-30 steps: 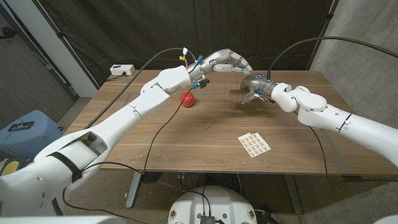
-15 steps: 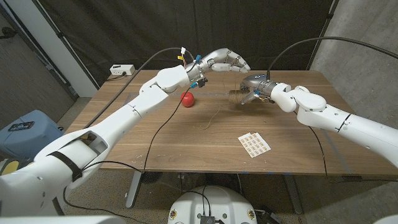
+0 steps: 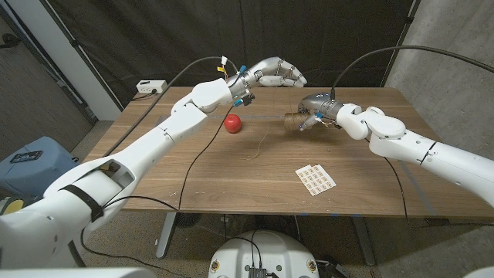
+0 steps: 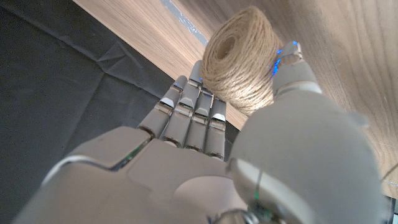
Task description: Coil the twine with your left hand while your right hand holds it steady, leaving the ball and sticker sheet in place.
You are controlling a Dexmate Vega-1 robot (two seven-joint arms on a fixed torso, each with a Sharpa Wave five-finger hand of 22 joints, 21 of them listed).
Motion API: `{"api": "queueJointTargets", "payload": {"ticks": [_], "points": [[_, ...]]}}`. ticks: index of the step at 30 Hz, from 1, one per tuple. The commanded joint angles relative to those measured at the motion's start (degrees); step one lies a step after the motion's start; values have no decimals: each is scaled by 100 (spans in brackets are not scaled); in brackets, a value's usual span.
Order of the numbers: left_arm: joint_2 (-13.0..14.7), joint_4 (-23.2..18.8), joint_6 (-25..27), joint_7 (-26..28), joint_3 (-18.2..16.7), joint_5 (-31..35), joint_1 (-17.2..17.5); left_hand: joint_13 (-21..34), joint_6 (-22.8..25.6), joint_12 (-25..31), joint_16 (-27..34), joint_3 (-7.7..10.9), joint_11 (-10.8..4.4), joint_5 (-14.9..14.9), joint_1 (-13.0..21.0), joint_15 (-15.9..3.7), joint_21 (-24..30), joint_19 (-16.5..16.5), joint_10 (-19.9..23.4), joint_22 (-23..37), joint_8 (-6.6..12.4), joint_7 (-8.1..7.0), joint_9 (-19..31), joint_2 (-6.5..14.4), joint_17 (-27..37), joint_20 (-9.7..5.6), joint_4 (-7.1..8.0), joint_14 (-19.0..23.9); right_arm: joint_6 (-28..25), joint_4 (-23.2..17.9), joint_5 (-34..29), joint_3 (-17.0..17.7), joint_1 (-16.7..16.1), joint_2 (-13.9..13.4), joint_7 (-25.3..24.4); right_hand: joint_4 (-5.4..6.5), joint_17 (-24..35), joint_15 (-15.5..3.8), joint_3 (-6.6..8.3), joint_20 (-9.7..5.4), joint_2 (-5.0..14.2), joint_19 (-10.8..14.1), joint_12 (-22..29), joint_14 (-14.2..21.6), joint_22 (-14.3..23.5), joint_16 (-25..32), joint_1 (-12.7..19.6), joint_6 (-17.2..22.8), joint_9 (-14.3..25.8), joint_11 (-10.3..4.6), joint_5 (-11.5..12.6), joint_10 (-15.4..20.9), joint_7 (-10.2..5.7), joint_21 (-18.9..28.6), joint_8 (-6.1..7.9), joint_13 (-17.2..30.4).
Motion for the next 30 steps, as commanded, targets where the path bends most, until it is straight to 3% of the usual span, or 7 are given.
{"api": "queueJointTargets", "payload": {"ticks": [1,30], "points": [[-80,289,-171,-78,-30,-12,-121,35,40,-18,-16,-16,-18,54,9,-9,-13,46,63,32,-18,-6,25,38,29,-18,-2,39,-18,-119,-6,19,-57,-71,73,21,23,-823,6,-46,666,53,10,55,16,-20,628,1003,41,-828,25,886,-953,-14,32,16],[-287,836,-438,-200,-46,-23,-317,54,56,-45,-34,-23,-19,54,18,-18,-17,43,71,32,-18,-21,26,33,36,-21,-11,44,-17,-455,99,166,-281,-303,79,19,43,-825,-6,-48,671,55,6,85,16,-48,643,1029,43,-842,26,915,-960,-17,49,26]]}}
